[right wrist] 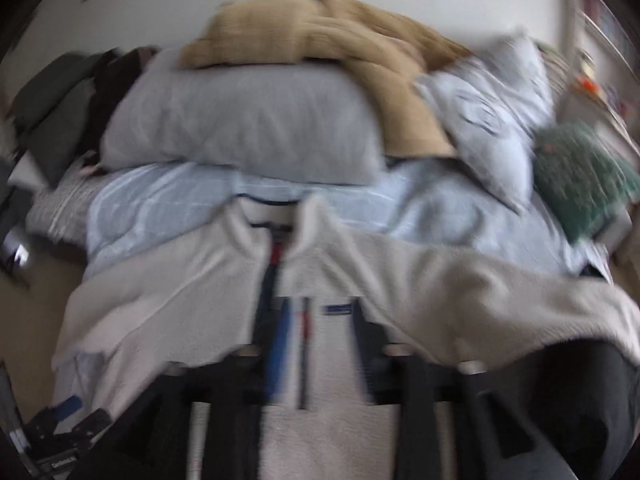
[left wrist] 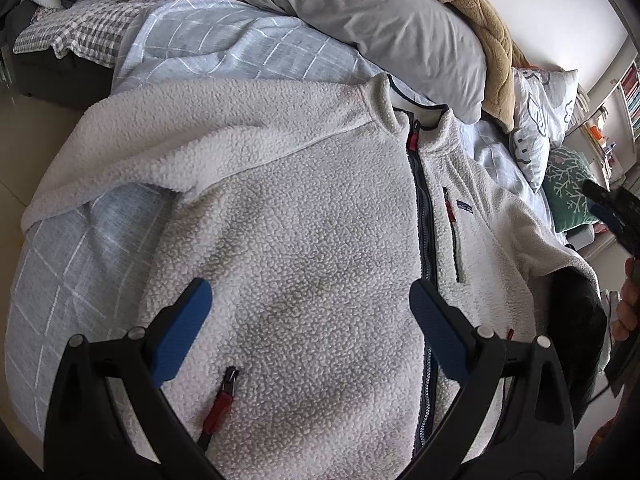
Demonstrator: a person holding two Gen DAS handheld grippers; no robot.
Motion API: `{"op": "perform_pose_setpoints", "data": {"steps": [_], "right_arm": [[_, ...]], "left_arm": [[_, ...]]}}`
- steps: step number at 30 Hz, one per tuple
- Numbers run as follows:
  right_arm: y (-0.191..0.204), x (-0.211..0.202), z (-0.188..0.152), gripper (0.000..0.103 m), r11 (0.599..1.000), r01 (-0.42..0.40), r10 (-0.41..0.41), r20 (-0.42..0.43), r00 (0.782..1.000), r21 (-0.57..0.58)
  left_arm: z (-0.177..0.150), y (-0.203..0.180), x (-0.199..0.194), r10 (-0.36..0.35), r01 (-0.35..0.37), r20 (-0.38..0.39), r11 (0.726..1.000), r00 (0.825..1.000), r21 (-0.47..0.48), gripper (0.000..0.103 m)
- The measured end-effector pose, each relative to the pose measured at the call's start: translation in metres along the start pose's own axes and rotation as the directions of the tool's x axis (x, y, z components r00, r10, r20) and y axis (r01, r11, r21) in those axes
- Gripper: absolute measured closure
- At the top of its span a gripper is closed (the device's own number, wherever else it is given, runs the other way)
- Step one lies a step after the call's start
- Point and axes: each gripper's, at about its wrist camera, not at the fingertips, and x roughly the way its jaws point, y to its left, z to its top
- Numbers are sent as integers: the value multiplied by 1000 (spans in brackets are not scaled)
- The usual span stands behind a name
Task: Fold large clothes
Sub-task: 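Fold the held sleeve across the jacket body with the right tool, release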
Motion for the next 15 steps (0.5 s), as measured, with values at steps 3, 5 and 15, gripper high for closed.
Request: {"op": "perform_pose_setpoints", "data": {"steps": [3,5,15], "right_arm": [[-68,-18,3,27,988,56,-60,26,998,147],[-118,-26,2,23,965,97,-102,9,995,243],[-340,-50,-61,19,728,212,-201,-92,975,652]], "left_arm": [[-1,-2,1,-2,2,-6,1000,1000,4,4],[-2,-4,3,-1,1,-14,1000,1000,14,4],[-4,-3,16,40,-38,-39,999,998,37,4]]}}
